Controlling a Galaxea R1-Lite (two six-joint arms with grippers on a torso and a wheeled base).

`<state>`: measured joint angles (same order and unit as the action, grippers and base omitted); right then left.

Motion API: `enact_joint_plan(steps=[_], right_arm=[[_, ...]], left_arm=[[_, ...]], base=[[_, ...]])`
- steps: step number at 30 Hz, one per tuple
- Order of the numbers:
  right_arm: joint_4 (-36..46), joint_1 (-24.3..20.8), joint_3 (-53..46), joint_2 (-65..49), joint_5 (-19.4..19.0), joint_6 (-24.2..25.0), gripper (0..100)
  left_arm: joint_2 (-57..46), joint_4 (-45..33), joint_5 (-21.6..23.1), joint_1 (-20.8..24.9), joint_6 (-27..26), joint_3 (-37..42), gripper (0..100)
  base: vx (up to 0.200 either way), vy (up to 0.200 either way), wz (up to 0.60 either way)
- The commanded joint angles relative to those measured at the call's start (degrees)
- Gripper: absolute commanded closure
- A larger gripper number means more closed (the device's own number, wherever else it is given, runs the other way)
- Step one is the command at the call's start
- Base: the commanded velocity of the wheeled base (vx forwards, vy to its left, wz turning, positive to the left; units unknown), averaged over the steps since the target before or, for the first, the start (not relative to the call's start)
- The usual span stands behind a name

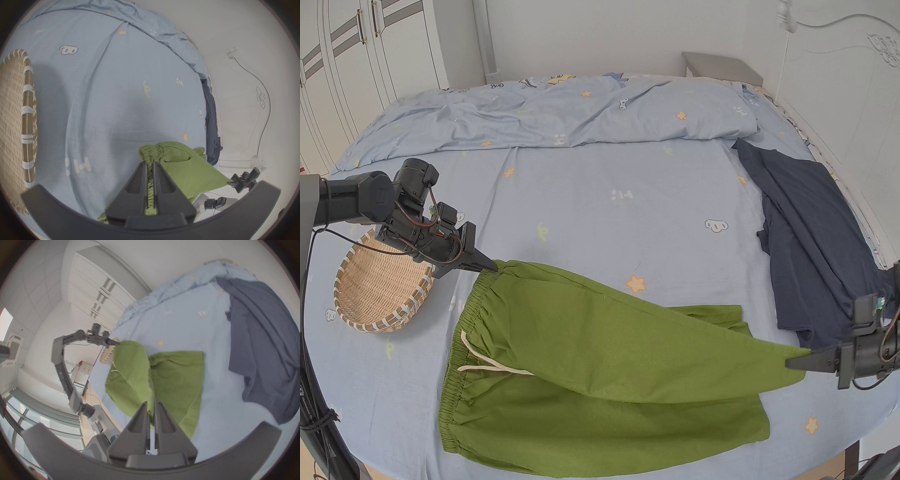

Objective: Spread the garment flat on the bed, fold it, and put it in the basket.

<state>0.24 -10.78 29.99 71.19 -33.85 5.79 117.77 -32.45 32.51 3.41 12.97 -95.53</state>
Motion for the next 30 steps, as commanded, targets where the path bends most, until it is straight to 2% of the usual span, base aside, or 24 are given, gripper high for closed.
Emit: enact_joint_plan(steps=[1, 7, 11, 18, 26, 30], right_arm=[[7.6, -3.5, 9.3, -12.3, 0.2, 0.1, 100], [9.8, -5.3, 11.4, -12.6, 0.2, 0.1, 100], [9.2, -4.8, 11.5, -10.5, 0.2, 0.1, 100], [-0.6, -0.9, 12.7, 1.6, 0.1, 0.0, 100], [-2.8, 1.3, 23.8, 14.5, 0.1, 0.0, 100], [-2.3, 2.3, 33.2, 20.5, 0.1, 0.1, 100]], left_arm=[[-1.3, -0.2, 0.0, -0.6, 0.0, 0.1, 100], [-2.1, -0.2, 0.1, -0.7, 0.1, 0.3, 100], [-2.7, 0.0, 0.1, -1.1, 0.3, 0.8, 100], [-5.2, 1.8, -0.1, -2.7, 0.5, 3.5, 100], [-6.2, 11.8, -0.7, -4.5, 0.4, 9.3, 100], [-6.2, 17.4, -0.7, -5.6, 0.5, 11.9, 100]], base=[[0.0, 0.0, 0.0], [0.0, 0.0, 0.0], [0.0, 0.0, 0.0], [0.0, 0.0, 0.0], [0.0, 0.0, 0.0], [0.0, 0.0, 0.0]])
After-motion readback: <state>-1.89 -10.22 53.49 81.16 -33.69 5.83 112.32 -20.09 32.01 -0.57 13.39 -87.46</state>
